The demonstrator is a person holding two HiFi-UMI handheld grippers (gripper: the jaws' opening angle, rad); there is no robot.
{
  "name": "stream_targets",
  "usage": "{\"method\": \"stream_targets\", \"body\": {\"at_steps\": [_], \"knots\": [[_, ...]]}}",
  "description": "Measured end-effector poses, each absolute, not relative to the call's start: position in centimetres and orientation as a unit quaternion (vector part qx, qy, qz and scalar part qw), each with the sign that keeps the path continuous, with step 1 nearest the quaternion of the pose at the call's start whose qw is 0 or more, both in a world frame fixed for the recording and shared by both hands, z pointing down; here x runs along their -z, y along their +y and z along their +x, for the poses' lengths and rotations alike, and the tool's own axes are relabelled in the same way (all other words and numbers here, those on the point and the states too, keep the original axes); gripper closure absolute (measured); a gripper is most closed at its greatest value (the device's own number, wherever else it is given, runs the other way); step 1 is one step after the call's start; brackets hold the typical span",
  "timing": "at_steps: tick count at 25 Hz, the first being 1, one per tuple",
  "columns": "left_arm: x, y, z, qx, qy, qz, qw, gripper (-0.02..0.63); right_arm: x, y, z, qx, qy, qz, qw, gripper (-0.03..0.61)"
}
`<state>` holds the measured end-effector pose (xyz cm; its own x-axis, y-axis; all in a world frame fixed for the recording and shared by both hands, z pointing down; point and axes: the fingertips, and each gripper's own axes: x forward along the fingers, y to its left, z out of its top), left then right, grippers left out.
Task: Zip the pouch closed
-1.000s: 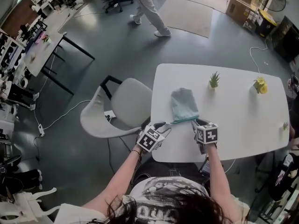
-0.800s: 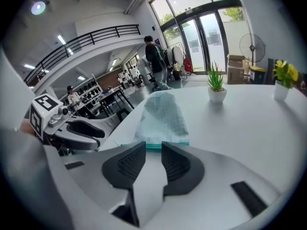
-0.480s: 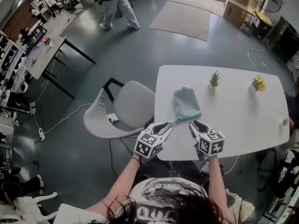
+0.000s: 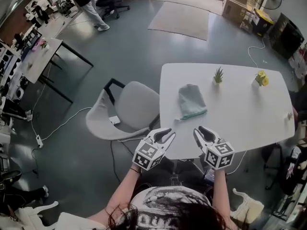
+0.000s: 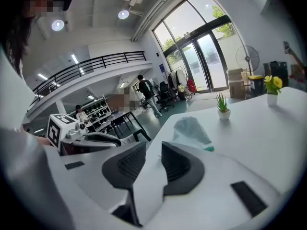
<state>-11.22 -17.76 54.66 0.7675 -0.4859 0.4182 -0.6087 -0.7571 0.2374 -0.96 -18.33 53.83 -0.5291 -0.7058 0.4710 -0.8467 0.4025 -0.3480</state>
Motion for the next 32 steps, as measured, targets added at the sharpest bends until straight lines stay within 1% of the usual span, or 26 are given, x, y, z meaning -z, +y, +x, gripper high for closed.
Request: {"method": "stream_targets", "body": {"at_steps": [12,23,26,29,32], "knots": [[-52.9,-12.8,-11.1,-0.144,-0.337,0.912,0.186,0.54,-53.4,-13.5,-1.8,-0.271,-0.856,0.419,0.134,0.48],[-51.4,-3.5,-6.2,-0.124,-0.393,0.889,0.199,0.548,-50.9,-3.6,0.7,-0.222,-0.894,0.363,0.139,0.489],[-51.1,-1.0,-4.5,-0.116,-0.403,0.886,0.199,0.552,-50.4,-1.4,1.9,-0.207,-0.901,0.356,0.136,0.503],[-50.8,1.1,-3.4,-0.109,-0.408,0.883,0.203,0.562,-49.8,0.2,2.9,-0.193,-0.905,0.359,0.127,0.561],[-50.4,2.4,-2.8,-0.098,-0.415,0.881,0.203,0.573,-49.3,1.4,3.4,-0.183,-0.908,0.356,0.12,0.581]]}}
